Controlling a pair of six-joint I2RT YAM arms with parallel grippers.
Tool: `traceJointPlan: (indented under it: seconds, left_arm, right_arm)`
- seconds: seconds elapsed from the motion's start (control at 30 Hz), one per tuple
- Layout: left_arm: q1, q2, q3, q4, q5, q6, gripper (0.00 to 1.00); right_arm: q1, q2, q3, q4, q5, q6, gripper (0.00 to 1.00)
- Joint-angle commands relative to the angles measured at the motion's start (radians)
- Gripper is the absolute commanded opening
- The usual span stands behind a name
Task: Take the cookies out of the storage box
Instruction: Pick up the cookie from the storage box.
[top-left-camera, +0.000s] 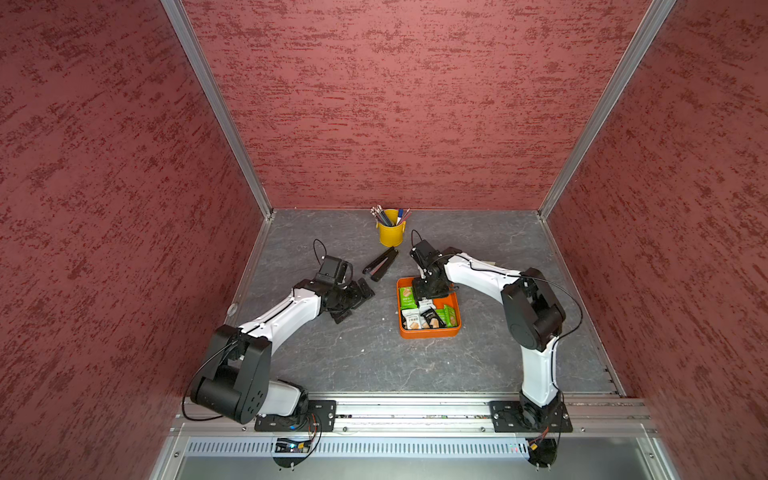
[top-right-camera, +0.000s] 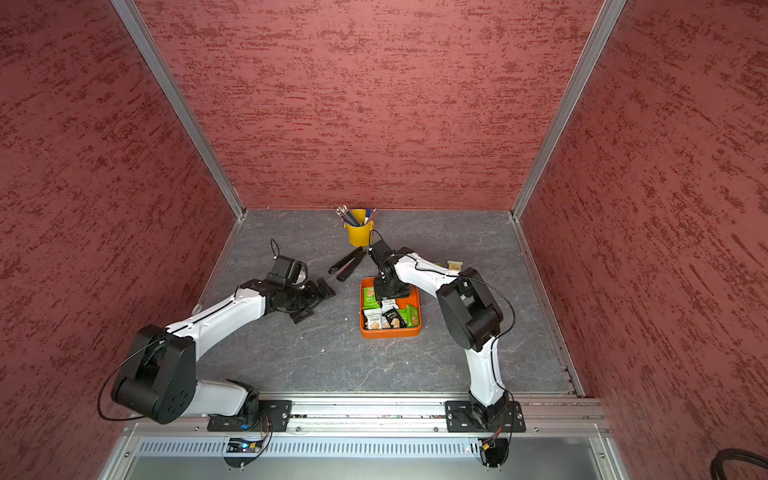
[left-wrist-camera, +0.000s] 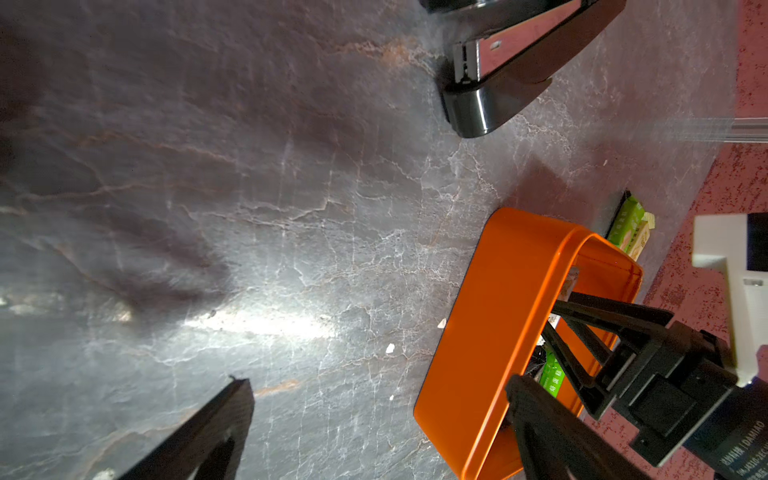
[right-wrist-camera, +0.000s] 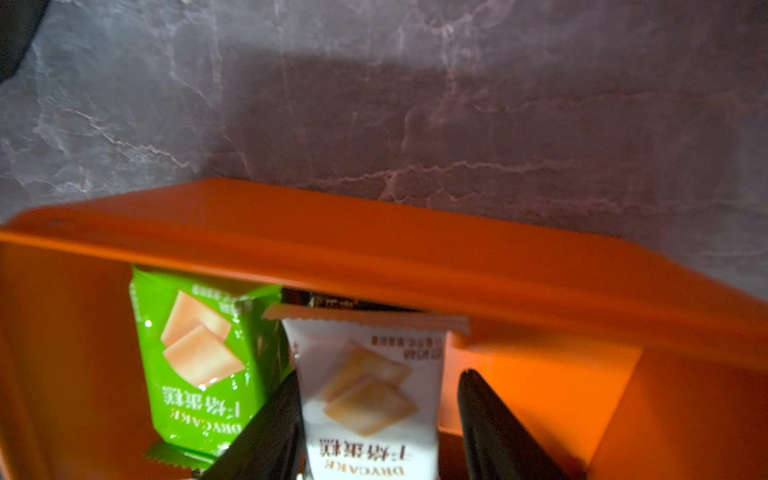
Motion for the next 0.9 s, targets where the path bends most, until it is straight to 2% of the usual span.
traceJointPlan:
  seconds: [0.0,0.23,0.43,0.67,0.87]
  left_arm:
    - [0.007,-0.021,-0.012,0.001,-0.005,-0.003,1.00]
    - [0.007,-0.027,-0.012,0.000,-0.005,-0.005,1.00]
    - [0.008,-0.038,-0.016,-0.003,-0.007,-0.006,1.00]
    - [-0.003,-0.041,-0.006,-0.014,-0.005,0.003,1.00]
    - [-0.057,0.004,0.061,-0.037,-0.035,0.037,1.00]
  right_arm:
    - [0.009,0.025,0.031,-0.023,0.045,-0.017,0.62]
    - [0.010,0.032,0.030,-0.024,0.039,-0.020,0.57]
    - [0.009,0.023,0.028,-0.020,0.029,-0.018,0.46]
    - [0.009,-0.054,-0.002,-0.031,0.006,-0.011,0.46]
    - [0.009,-0.166,-0.062,-0.037,-0.023,0.004,0.44]
